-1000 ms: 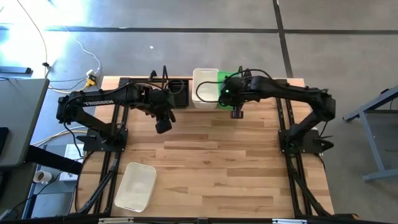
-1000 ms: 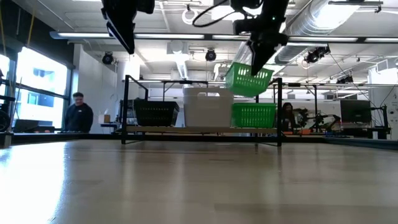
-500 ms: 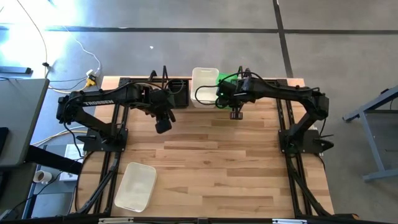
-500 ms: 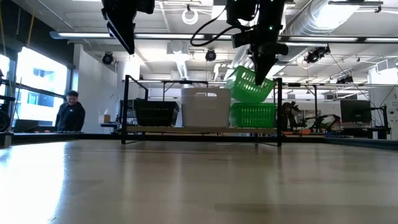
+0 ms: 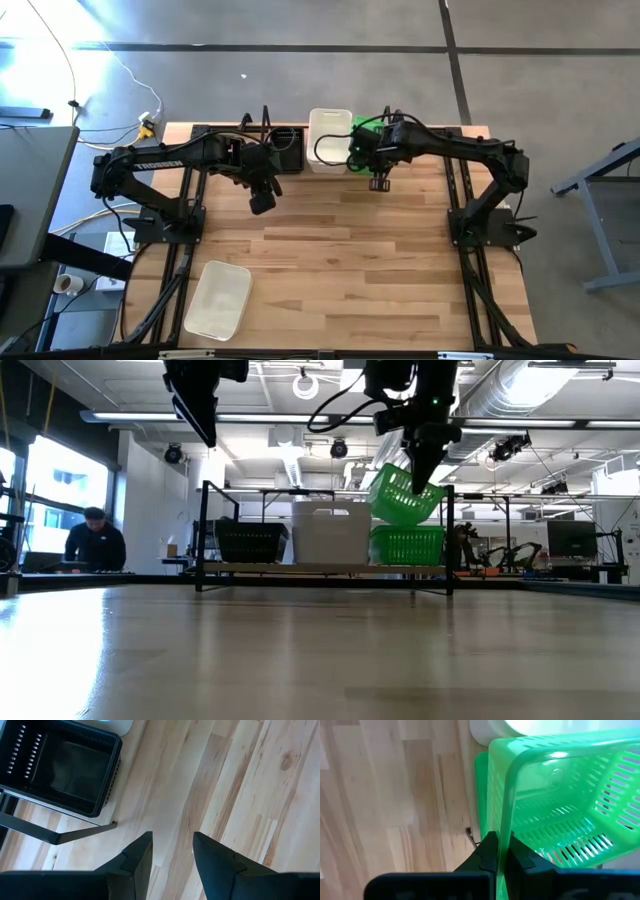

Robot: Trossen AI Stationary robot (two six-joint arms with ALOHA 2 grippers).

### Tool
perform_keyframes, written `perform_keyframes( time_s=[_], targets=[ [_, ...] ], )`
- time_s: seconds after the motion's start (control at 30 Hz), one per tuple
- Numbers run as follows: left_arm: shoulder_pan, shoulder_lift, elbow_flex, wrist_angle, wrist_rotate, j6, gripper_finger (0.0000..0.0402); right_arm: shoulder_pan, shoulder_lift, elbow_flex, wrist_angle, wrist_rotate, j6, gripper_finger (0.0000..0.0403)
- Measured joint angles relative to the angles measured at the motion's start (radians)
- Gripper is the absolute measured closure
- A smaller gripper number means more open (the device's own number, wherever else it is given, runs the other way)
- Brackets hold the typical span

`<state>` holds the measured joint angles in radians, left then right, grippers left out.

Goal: Stack baskets on shelf by color
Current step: Stack the green basket on top of the other green baskets on the shelf

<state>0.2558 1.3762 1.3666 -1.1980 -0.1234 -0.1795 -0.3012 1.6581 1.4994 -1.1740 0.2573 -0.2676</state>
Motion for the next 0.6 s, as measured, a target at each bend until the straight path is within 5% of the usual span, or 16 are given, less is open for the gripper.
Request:
perform_keyframes(
  time_s=[0.33, 0.6],
  targets=[
    [0.000, 0.000, 0.000, 0.000, 0.000, 0.000, 0.0271, 0.009, 0.010, 0.063, 0.018, 0.016, -0.038, 0.0403],
    [0.000, 0.000, 0.000, 0.000, 0.000, 0.000, 0.0271, 0.006, 0.134, 0.253, -0.225, 0.009, -0.021, 0.0403]
  ],
)
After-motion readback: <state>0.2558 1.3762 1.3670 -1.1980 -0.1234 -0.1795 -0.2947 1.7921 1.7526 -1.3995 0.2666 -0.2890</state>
